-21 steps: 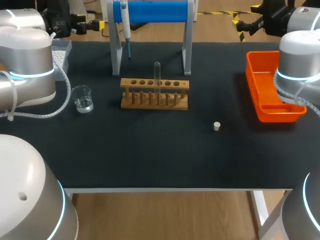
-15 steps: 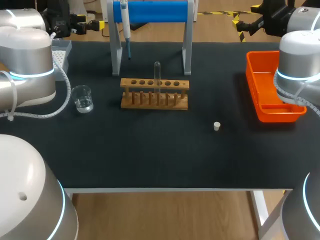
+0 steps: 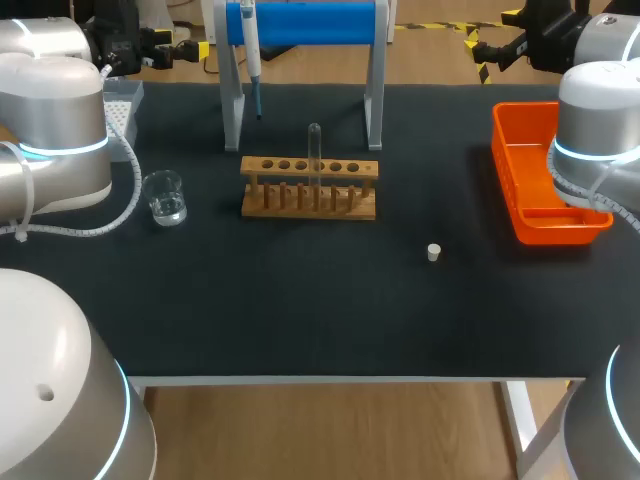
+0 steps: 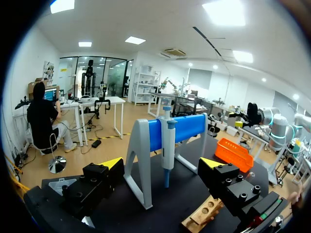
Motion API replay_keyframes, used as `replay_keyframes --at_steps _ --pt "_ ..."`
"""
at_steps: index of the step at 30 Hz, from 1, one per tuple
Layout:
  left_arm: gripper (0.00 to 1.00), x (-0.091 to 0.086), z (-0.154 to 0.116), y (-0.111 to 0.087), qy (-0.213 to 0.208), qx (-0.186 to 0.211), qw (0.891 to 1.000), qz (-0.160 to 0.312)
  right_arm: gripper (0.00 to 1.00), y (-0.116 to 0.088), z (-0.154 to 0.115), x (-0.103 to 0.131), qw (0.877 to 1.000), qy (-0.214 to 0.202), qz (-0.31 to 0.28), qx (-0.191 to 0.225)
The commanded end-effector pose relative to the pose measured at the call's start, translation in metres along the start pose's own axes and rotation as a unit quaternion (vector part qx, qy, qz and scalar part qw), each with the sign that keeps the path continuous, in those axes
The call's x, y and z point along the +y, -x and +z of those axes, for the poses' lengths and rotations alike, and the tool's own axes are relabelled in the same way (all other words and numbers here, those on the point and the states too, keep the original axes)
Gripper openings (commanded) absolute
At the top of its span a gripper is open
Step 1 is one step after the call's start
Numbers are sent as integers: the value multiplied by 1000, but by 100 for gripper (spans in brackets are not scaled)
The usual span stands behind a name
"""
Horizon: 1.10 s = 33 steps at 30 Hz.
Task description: Invert the test tube, pick up the pipette, mount the tip to pipette, aspirate from beaker and dispense into the tube, eject the tip, return the pipette, and cap with the stopper.
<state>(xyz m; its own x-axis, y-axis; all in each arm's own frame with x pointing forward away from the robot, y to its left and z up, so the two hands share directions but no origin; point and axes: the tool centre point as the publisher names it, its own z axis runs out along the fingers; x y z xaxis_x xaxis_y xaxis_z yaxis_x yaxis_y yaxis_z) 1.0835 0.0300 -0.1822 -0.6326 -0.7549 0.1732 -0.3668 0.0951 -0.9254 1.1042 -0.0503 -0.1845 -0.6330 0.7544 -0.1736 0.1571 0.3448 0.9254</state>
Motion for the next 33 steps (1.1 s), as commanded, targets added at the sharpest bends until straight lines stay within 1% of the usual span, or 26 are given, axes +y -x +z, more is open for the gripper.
replay_keyframes --at_steps 1,3,10,14,20,27,31,33 --pt "100 0 0 0 0 0 1000 0 100 -6 -4 0 1000 3 0 11" --pt "100 0 0 0 0 0 1000 0 100 -15 -10 1 1000 7 -10 26" --pt "100 0 0 0 0 0 1000 0 100 -62 -32 -5 994 18 -47 100" --pt "100 0 0 0 0 0 1000 0 100 -95 -43 -14 987 20 -65 148" --pt "100 0 0 0 0 0 1000 0 100 -149 -59 -34 971 26 -91 218" --pt "100 0 0 0 0 0 1000 0 100 -200 -65 -48 958 29 -90 270" --pt "100 0 0 0 0 0 1000 0 100 -226 -66 -51 952 33 -93 289" --pt "100 0 0 0 0 0 1000 0 100 -239 -66 -51 951 35 -94 292"
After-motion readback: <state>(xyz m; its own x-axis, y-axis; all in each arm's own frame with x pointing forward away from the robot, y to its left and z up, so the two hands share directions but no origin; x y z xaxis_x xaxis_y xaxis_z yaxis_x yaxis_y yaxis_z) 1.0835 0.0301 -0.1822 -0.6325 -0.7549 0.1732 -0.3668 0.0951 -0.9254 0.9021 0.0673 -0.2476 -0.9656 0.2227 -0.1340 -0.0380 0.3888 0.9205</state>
